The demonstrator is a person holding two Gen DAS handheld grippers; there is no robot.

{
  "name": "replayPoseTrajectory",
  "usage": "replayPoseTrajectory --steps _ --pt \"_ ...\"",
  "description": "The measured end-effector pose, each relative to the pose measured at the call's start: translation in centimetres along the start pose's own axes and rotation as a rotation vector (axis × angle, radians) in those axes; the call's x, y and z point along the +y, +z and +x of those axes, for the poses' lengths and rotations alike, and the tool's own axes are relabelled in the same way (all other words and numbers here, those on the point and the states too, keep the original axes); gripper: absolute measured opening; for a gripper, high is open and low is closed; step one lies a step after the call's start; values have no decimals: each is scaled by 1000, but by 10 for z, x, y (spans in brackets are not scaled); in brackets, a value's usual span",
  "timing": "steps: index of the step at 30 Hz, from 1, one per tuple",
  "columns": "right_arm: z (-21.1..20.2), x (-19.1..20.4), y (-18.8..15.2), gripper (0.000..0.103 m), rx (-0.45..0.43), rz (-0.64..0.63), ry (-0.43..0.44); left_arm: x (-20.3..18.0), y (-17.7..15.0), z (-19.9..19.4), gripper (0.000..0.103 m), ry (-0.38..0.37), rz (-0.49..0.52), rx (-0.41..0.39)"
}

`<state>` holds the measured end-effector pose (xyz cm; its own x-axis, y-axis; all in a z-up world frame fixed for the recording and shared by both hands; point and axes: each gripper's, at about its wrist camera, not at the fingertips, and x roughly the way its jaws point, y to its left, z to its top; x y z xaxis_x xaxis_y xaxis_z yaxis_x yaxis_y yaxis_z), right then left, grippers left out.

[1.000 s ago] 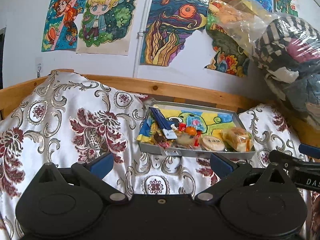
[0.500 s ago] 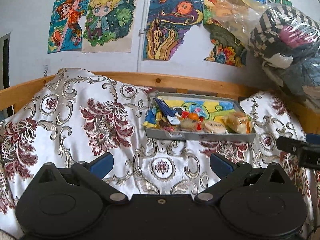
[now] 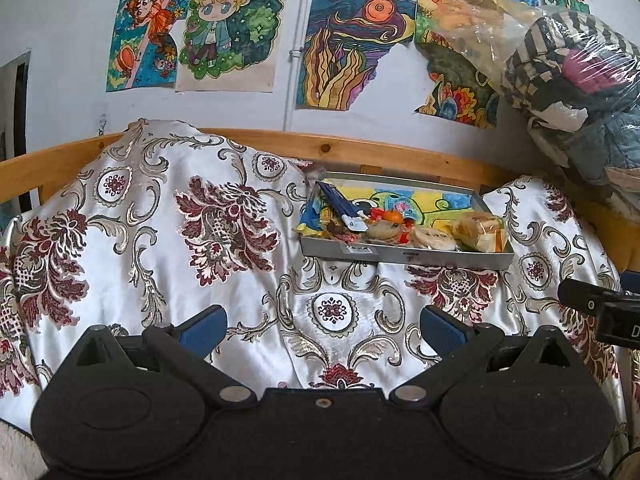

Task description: Organize snacks

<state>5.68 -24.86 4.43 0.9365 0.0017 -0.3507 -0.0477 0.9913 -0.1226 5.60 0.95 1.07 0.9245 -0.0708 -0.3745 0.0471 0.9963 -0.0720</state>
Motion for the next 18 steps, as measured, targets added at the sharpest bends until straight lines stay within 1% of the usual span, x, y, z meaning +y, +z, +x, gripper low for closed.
replayPoseTrajectory --steps 6,12,15,18 --pt "-2 3 -4 103 9 -9 -27 1 -8 2 102 8 3 29" --pt "-7 5 -9 103 5 -31 -53 2 -11 -2 102 10 0 26" --pt "-5 7 -9 103 21 -40 -65 1 -12 -6 102 15 4 12" --pt "-4 9 -10 103 28 -52 -70 1 -13 -6 102 21 -1 16"
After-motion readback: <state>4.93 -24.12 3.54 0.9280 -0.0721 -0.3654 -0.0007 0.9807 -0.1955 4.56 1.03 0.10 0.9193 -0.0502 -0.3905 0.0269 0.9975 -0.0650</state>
